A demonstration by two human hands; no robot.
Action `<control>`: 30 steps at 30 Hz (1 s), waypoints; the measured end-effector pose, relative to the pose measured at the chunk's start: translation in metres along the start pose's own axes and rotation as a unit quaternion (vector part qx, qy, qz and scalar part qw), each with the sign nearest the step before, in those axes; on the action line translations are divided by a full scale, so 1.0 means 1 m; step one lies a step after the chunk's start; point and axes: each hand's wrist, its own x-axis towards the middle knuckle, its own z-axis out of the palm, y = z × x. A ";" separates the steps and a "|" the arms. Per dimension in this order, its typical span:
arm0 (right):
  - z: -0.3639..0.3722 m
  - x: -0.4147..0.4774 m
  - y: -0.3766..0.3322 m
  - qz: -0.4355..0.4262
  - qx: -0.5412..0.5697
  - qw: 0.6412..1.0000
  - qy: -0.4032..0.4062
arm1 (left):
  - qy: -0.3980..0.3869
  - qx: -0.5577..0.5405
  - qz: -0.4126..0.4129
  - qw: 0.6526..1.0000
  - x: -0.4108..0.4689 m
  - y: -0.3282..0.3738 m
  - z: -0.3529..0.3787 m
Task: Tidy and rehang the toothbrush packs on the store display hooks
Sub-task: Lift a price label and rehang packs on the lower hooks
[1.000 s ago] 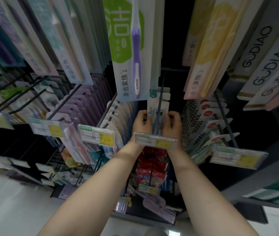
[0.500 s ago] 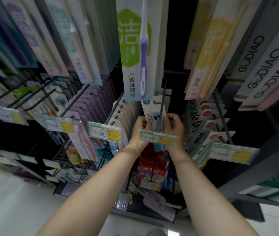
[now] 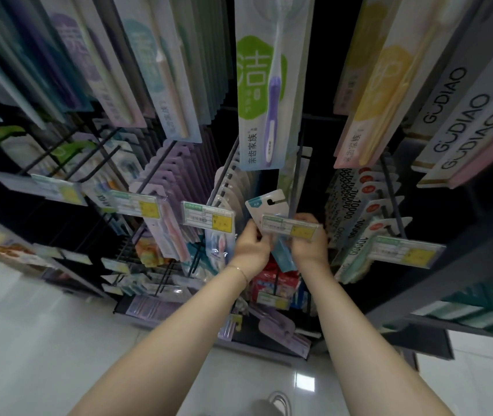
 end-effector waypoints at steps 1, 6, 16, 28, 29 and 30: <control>-0.001 -0.006 0.002 0.013 -0.001 1.000 0.002 | -0.003 0.002 -0.009 1.000 -0.004 -0.003 -0.002; 0.001 -0.043 0.016 0.030 -0.009 0.999 0.025 | -0.055 0.051 -0.031 0.997 -0.024 -0.019 -0.016; 0.041 -0.102 0.013 0.034 -0.032 0.998 0.037 | -0.069 0.106 -0.033 0.991 -0.055 -0.031 -0.078; 0.095 -0.155 -0.020 -0.040 -0.041 0.998 -0.038 | -0.023 0.080 0.013 0.996 -0.099 -0.011 -0.162; 0.101 -0.157 -0.025 -0.048 -0.038 0.997 -0.045 | -0.013 0.079 0.018 0.997 -0.101 -0.008 -0.171; 0.107 -0.160 -0.031 -0.055 -0.034 0.997 -0.051 | -0.003 0.081 0.024 0.996 -0.103 -0.005 -0.180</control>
